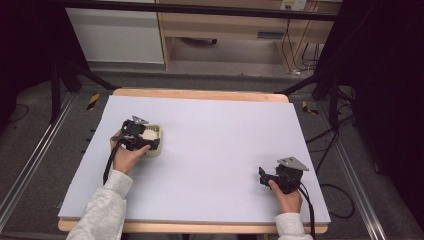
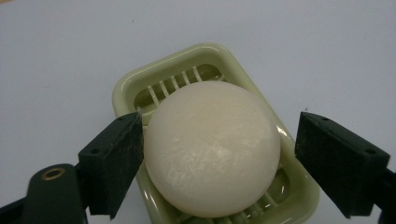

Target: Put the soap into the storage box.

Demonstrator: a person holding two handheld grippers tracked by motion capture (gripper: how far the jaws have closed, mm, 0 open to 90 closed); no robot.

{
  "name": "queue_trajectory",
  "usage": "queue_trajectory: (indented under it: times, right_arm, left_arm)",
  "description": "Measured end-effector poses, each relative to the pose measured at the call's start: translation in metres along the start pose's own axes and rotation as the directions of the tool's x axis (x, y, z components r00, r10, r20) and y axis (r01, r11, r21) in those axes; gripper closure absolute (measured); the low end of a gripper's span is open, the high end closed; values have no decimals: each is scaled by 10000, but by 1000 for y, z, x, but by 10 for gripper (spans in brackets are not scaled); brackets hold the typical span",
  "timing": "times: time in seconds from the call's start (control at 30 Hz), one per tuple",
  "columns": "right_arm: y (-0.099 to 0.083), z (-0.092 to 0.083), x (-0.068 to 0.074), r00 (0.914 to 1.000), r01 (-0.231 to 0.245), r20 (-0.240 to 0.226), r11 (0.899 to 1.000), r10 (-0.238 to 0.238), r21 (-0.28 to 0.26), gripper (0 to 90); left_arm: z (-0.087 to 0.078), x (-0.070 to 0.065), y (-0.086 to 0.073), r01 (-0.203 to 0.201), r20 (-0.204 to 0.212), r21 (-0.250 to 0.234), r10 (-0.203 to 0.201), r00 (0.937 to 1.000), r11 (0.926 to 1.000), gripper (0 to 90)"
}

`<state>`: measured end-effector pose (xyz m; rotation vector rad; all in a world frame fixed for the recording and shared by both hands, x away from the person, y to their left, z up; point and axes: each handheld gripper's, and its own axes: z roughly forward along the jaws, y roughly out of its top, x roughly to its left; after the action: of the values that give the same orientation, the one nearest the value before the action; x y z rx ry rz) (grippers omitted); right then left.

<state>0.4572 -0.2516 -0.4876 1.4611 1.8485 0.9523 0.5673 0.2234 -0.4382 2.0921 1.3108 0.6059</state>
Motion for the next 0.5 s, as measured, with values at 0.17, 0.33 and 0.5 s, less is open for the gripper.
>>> queue_trajectory:
  times: [0.17, 0.33, 0.5]
  right_arm:
    - [0, 0, 0, 10000, -8, 4, 10000, 8, -4, 49]
    - [0, 0, 0, 10000, 8, 24, 10000, -8, -7, 49]
    - [0, 0, 0, 10000, -37, 18, 10000, 38, -12, 49]
  left_arm:
    - [-7, 1, -1, -3, 21, -142, 3, 10000, 9999, 157]
    - [-17, -1, -6, 10, 204, -362, -2, 9998, 9993, 159]
    - [-23, -4, -15, 103, 373, -612, -80, 9993, 9981, 167]
